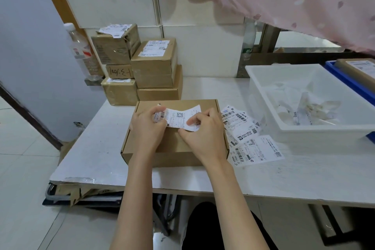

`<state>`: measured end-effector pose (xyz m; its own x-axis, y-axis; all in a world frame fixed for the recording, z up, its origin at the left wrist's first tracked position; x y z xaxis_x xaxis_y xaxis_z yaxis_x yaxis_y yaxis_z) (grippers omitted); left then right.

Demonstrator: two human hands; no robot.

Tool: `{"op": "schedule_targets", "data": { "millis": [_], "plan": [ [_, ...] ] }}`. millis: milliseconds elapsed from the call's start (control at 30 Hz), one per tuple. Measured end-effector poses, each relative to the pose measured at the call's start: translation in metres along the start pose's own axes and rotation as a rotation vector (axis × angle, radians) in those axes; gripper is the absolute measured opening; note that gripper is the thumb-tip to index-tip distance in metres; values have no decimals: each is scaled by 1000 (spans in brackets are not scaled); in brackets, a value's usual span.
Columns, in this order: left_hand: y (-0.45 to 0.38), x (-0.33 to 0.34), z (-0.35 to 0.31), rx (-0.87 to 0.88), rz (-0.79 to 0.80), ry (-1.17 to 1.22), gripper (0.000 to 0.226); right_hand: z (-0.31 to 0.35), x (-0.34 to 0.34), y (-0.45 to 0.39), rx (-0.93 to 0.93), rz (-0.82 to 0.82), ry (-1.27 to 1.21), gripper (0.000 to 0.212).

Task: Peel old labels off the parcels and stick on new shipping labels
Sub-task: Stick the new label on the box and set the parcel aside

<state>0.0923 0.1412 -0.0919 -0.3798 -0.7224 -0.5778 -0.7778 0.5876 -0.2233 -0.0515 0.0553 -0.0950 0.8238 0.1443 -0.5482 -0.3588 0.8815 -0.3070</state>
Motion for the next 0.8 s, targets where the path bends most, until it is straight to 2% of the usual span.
{"op": "schedule_targets", "data": {
  "millis": [167,267,367,433,500,600,667,800],
  "plan": [
    [10,4,3,-2,-2,-277,34,3,-1,1,15,12,280,21],
    [9,3,8,-46,71,-394,30,5,-5,0,42,-5,302,18],
    [10,3,7,-43,150,-414,34,30,5,2,-106,-26,283,24],
    [12,2,8,-63,187,-395,34,50,27,5,-223,82,242,37],
    [14,2,9,-76,198,-393,35,51,50,9,-191,287,242,44],
    [16,1,9,-61,187,-407,36,30,62,8,-116,512,412,49],
    [16,0,10,-70,195,-431,40,19,57,8,-98,541,540,52],
    [17,-1,10,-79,187,-451,50,6,45,4,-70,460,650,56]
  ]
}}
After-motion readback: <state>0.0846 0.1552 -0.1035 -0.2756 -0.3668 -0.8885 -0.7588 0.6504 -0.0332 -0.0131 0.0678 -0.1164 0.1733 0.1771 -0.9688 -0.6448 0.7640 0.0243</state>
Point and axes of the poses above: each hand's wrist, its own y-axis away from the middle knuckle, its own x-axis out of the palm, z = x × y, the point moved 6 cm from there along -y, towards the middle knuckle, and after that the axes turned 5 degrees about x, right-handed, at the moved point
